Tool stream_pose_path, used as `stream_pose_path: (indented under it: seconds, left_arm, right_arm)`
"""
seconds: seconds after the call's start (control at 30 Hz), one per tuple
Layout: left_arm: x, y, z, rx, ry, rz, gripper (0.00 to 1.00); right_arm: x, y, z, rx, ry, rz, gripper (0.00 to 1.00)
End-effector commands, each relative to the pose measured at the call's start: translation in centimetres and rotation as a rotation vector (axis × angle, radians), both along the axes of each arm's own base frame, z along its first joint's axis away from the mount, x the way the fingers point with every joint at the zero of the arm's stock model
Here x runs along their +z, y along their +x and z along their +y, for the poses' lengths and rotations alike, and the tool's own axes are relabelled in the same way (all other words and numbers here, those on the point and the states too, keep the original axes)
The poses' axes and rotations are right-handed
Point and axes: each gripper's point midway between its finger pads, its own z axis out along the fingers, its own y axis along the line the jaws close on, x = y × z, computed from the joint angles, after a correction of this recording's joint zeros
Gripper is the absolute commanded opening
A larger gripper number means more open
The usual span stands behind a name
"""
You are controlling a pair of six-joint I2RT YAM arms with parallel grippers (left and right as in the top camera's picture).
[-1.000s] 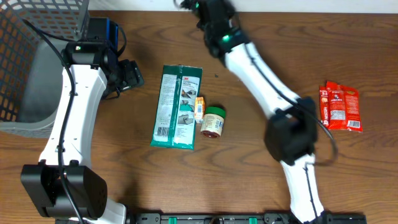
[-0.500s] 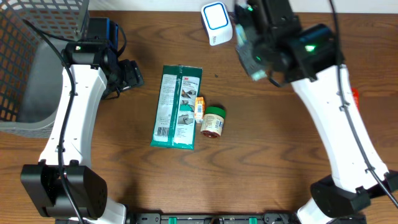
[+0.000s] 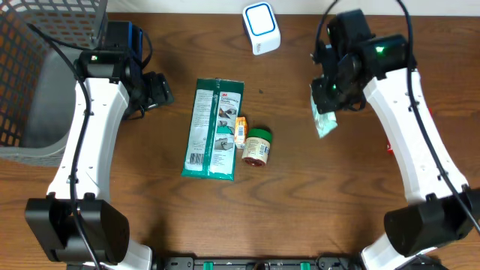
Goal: Scan the item barcode
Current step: 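Carry the wipes pack right and release it near the red packs, then move the right gripper left toward the green-lidded jar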
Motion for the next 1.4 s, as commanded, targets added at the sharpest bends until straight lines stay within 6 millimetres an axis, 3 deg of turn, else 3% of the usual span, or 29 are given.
stream_pose_path:
  seconds: [0.0, 0.3, 0.47, 0.6, 0.67, 0.77, 0.93, 1.2, 1.37]
  left_arm:
    - [0.6, -0.1, 0.4, 0.002, 0.013, -0.014, 0.85]
    - [0.6, -0.1, 0.4, 0.002, 0.013, -0.014, 0.85]
    - [0.6, -0.1, 0.4, 0.002, 0.013, -0.014, 0.85]
    - [0.6, -0.1, 0.4, 0.002, 0.013, -0.014, 0.85]
    - [0.6, -0.1, 0.4, 0.002, 0.013, -0.014, 0.85]
    - [0.6, -0.1, 0.4, 0.002, 0.013, -0.014, 0.85]
    - [0.6, -0.1, 0.4, 0.002, 0.013, -0.013, 0.85]
    - [0.6, -0.1, 0.4, 0.002, 0.013, -0.014, 0.85]
    - [0.6, -0.1, 0.4, 0.002, 0.013, -0.014, 0.85]
  right_arm:
    - [-3.7, -0.3, -2.3, -0.077, 0.003, 0.055, 0.01]
    - [-12.5, 0.5, -8.6, -0.242, -0.019, 0.025, 0.01]
    - [-15.1, 0.1, -12.2, -0.335, -0.039, 0.002, 0.05]
    - [-15.4, -0.3, -13.7, -0.376, -0.040, 0.009, 0.42]
    - [-15.4, -0.4, -14.1, -0.388, -0.040, 0.008, 0.73]
    - [-15.4, -0.4, -14.4, -0.393, -0.050, 0.007, 0.88]
    - [-15.4, -0.3, -14.1, -0.389, -0.037, 0.008, 0.85]
    - [-13.4, 1.2, -5.9, -0.186, 0.402, -0.022, 0.62]
    - [-13.5, 1.6, -4.9, -0.150, 0.386, -0.042, 0.45]
